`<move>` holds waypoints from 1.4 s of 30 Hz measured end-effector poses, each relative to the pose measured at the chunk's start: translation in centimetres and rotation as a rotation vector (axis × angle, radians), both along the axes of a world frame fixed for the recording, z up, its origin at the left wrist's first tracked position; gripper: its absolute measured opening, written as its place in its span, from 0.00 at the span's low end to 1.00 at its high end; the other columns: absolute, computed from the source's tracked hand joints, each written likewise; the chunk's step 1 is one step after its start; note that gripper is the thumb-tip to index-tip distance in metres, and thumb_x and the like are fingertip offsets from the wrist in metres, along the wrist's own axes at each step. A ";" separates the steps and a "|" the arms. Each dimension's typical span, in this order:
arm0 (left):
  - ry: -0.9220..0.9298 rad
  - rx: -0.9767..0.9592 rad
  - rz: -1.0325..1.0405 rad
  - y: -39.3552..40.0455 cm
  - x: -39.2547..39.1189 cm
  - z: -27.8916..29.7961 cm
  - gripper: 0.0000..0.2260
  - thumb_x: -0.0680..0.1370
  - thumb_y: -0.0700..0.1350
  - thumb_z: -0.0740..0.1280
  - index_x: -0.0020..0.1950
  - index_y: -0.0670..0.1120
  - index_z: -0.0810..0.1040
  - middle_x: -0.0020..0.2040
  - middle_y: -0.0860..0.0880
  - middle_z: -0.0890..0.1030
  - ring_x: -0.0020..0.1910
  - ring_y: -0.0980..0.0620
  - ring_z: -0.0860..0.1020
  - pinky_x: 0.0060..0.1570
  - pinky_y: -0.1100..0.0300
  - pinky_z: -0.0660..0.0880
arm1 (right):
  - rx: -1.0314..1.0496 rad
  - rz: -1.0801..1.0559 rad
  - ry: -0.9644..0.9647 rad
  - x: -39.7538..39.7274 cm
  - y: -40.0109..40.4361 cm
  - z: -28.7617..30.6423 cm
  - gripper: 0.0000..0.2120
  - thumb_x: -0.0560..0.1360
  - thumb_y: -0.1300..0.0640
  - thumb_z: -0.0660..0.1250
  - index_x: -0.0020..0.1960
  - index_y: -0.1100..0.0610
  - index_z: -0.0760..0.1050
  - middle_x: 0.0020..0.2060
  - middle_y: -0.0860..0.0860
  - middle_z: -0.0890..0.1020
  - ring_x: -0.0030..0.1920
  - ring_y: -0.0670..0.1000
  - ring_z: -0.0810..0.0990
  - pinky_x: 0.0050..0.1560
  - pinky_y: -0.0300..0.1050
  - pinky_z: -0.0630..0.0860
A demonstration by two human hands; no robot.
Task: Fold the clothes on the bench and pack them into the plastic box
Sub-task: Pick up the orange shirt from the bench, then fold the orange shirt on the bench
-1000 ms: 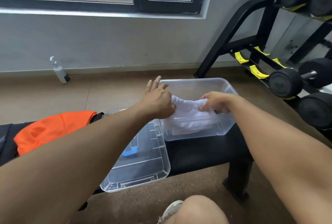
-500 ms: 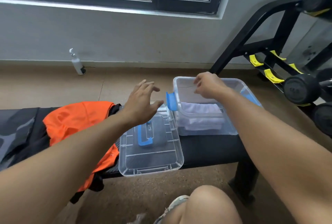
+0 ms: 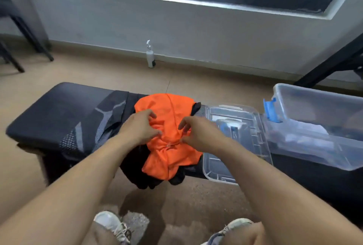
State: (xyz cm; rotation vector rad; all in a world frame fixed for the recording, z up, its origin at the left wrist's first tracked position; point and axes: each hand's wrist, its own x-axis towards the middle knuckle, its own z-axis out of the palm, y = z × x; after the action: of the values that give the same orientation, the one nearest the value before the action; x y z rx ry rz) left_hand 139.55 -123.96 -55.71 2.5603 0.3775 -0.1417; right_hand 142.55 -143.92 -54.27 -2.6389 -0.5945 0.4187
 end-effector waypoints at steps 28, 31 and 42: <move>-0.445 -0.574 -0.267 -1.4 -2.6 3.7 0.08 0.78 0.45 0.70 0.45 0.40 0.76 0.40 0.47 0.79 0.39 0.56 0.74 0.44 0.64 0.70 | 0.515 0.137 -0.384 -0.6 0.3 1.7 0.15 0.66 0.46 0.76 0.43 0.48 0.72 0.46 0.47 0.81 0.52 0.53 0.77 0.56 0.50 0.73; -0.532 -0.684 -0.261 -1.7 -3.2 4.6 0.07 0.75 0.44 0.67 0.46 0.40 0.76 0.44 0.39 0.81 0.45 0.40 0.79 0.49 0.48 0.75 | 0.545 0.189 -0.410 -1.9 0.3 2.7 0.17 0.68 0.40 0.75 0.43 0.52 0.75 0.42 0.44 0.79 0.50 0.50 0.76 0.53 0.43 0.72; -0.619 -0.948 -0.117 -2.4 -5.0 6.6 0.04 0.78 0.44 0.61 0.43 0.49 0.71 0.33 0.53 0.74 0.33 0.58 0.71 0.33 0.66 0.68 | 0.554 0.052 -0.385 -1.9 0.4 3.5 0.10 0.70 0.63 0.70 0.48 0.53 0.74 0.36 0.45 0.78 0.40 0.51 0.78 0.45 0.48 0.76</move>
State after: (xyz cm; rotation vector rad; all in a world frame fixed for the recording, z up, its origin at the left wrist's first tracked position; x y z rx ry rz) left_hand 134.59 -126.33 -49.09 1.5684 -0.0838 0.3492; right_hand 140.66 -143.52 -50.75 -2.1715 -0.7672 -0.2260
